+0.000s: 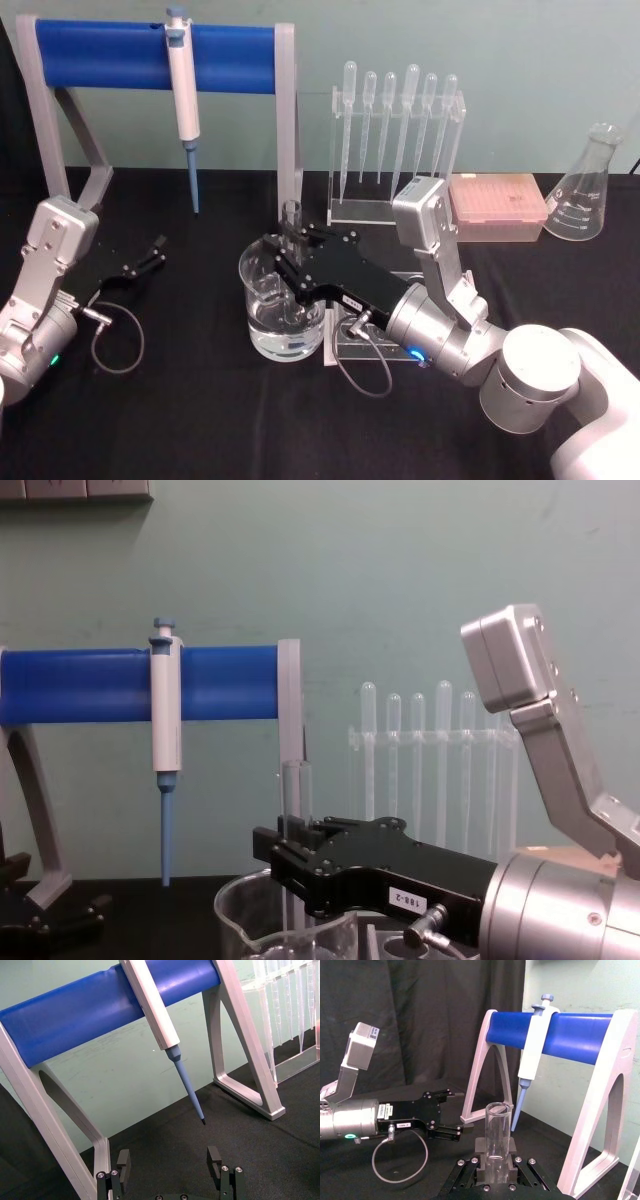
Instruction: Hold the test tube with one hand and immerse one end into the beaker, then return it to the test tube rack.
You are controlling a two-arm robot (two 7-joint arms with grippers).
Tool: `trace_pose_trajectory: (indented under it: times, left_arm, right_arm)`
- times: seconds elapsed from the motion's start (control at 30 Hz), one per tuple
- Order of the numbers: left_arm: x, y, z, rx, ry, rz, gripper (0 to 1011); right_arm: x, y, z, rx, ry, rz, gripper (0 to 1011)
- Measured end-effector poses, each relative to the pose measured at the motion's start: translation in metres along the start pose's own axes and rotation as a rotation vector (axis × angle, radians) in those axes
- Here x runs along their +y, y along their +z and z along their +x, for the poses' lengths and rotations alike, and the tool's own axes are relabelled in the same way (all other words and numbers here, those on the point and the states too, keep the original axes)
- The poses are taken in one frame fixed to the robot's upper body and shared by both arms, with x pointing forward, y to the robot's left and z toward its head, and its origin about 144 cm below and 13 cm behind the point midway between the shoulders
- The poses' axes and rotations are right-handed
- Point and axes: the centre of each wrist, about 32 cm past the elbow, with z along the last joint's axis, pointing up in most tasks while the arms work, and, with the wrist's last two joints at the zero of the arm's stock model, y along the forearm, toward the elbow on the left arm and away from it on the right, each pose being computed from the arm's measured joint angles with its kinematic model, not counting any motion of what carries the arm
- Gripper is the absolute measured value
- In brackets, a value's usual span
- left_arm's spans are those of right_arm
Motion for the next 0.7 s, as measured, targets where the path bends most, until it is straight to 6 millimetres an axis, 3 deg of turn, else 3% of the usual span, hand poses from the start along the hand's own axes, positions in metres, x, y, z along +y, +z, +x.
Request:
trace_pose_trajectory:
  times: [0.7]
  left_arm:
    - [0.0000,0.0000,0.0000,0.000,0.000,0.000,1000]
  right_arm:
    - [0.0000,0.0000,0.0000,0.000,0.000,0.000,227]
